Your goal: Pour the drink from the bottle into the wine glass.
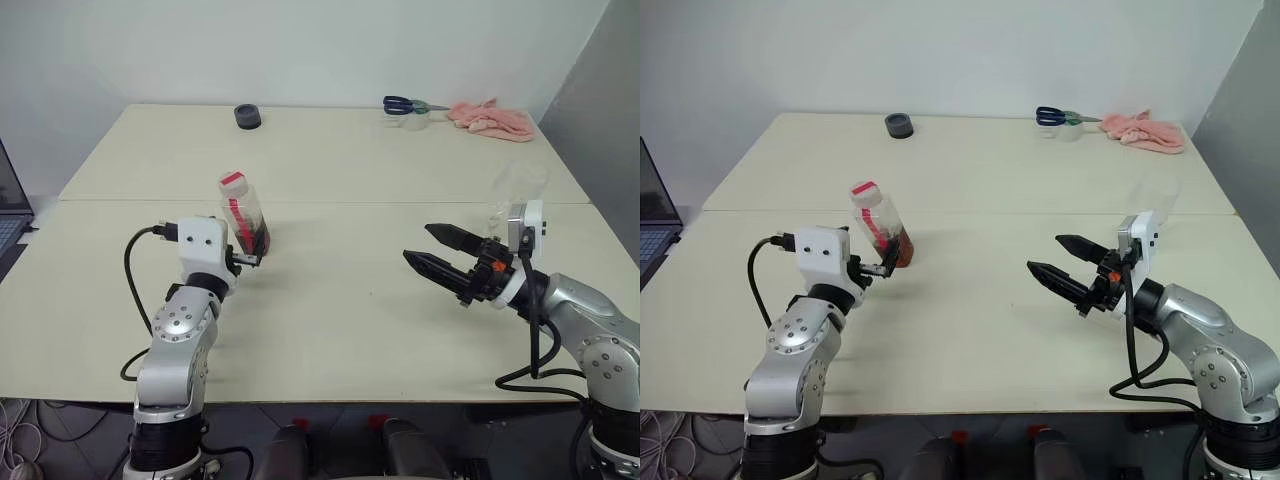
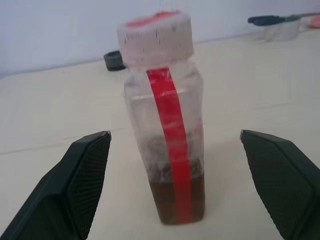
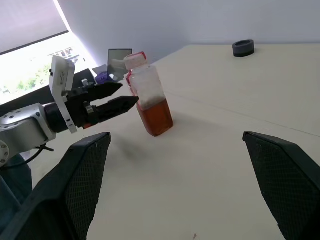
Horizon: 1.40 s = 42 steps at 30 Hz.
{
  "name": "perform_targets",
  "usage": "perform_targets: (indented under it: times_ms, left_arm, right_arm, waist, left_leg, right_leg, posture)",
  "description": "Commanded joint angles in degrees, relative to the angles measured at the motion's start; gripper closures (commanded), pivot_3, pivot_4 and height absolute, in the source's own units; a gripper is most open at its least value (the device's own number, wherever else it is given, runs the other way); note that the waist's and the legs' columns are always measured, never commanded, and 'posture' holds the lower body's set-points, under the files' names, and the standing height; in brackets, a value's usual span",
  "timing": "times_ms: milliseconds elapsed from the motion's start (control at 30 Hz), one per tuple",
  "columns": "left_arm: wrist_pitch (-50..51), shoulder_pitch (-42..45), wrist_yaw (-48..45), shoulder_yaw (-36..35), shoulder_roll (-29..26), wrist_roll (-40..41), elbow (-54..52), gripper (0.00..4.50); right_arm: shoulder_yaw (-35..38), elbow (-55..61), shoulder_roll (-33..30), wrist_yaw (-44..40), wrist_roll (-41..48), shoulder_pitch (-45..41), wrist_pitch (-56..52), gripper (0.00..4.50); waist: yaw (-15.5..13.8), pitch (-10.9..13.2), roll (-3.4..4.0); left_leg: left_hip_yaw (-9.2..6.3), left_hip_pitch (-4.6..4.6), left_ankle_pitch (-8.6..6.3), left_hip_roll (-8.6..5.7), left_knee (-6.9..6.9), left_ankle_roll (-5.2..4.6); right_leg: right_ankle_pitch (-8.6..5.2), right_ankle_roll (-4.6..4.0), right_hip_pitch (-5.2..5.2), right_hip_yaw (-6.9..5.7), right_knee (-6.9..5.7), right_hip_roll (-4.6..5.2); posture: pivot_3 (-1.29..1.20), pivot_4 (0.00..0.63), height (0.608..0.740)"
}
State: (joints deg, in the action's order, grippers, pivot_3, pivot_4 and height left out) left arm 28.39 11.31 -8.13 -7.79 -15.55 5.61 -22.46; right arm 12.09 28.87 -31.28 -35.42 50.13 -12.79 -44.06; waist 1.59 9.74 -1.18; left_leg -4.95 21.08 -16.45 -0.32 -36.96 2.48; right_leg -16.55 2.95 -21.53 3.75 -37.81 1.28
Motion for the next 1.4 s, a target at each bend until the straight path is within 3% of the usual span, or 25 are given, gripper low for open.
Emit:
perform_targets:
  times_ms: [33,1400]
  left_arm:
    - [-0.61,2.2,0.26,-0.86,-0.52,0.03,-0.34,0.05]
    - [-22.84,15.85,-3.68,-2.09,-1.56,0.88,30.89,0.05]
  right_arm:
    - [0.43,1.91,-0.07,0.65,0.32,-0.16,1.43,0.0]
    - [0.93,5.99,0.3,7.01,1.26,2.17,3.03,0.0]
  waist:
    - [0.0,0.0,0.0]
    - [-0.03,0.0,-0.01]
  left_leg:
    - [0.0,0.0,0.0,0.0,0.0,0.0]
    - [-0.03,0.12,0.0,-0.01,-0.03,0.0]
  right_leg:
    - [0.0,0.0,0.0,0.0,0.0,0.0]
    - [0.0,-0.01,-0.14,-0.02,-0.06,0.01]
  posture:
    - [0.0,0.15,0.74]
    - [0.0,0.15,0.74]
